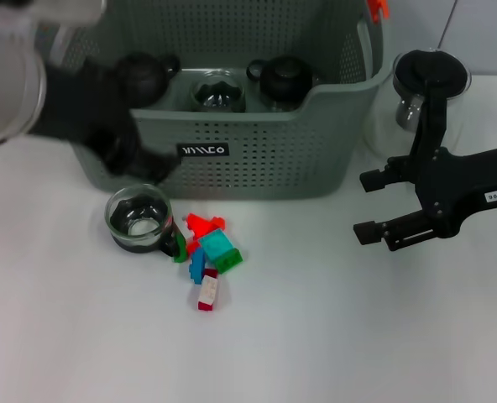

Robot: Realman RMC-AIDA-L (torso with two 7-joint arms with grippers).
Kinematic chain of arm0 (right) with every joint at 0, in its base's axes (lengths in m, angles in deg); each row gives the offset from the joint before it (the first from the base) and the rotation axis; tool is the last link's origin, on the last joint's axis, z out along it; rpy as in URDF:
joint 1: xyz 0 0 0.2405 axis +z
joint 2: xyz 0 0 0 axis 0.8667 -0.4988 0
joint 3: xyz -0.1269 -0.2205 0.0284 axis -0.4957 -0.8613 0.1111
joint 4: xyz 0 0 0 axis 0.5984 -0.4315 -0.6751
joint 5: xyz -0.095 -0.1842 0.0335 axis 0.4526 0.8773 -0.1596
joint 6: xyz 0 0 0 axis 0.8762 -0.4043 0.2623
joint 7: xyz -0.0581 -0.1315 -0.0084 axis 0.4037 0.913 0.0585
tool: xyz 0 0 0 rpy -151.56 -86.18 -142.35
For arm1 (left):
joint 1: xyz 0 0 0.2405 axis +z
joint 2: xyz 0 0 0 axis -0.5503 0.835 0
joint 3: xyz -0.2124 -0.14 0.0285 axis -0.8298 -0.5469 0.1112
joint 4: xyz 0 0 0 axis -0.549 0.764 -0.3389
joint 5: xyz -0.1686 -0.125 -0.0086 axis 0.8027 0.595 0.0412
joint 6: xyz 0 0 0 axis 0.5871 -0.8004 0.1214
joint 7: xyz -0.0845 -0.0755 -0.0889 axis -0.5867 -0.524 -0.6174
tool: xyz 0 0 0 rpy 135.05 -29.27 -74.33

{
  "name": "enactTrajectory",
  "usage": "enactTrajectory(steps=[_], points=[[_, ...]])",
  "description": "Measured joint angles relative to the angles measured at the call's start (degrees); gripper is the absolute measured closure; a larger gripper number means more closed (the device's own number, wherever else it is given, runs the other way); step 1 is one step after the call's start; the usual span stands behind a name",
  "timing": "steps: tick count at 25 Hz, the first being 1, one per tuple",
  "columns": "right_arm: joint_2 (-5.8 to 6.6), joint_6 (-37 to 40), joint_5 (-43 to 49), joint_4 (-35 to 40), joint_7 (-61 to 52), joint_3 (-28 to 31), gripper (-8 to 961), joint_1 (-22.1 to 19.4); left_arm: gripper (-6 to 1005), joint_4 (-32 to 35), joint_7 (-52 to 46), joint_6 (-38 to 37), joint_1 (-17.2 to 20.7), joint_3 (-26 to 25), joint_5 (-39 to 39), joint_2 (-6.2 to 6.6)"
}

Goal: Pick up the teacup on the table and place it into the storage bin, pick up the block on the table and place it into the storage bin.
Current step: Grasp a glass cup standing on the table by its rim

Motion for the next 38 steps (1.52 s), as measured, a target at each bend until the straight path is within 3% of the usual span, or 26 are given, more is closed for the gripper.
enactTrajectory(steps=[9,21,38], points=[[-0.85,-1.2,0.0,-2.2,-0.4,0.0,38,0.1,157,-3.4,9.6,-3.9,3.6,1.4,-2.5,-0.12],[-1.62,-0.7,0.0,-2.4,-1.6,0.0,38,0.3,158,-18.2,16.3,4.1,1.0,7.9,-11.7,0.21],[-2.41,-1.1,-0.2,-2.9,-2.1,0.7,37,0.3,157,-28.9,18.6,11.3,-2.7,12.6,-15.4,0.42]])
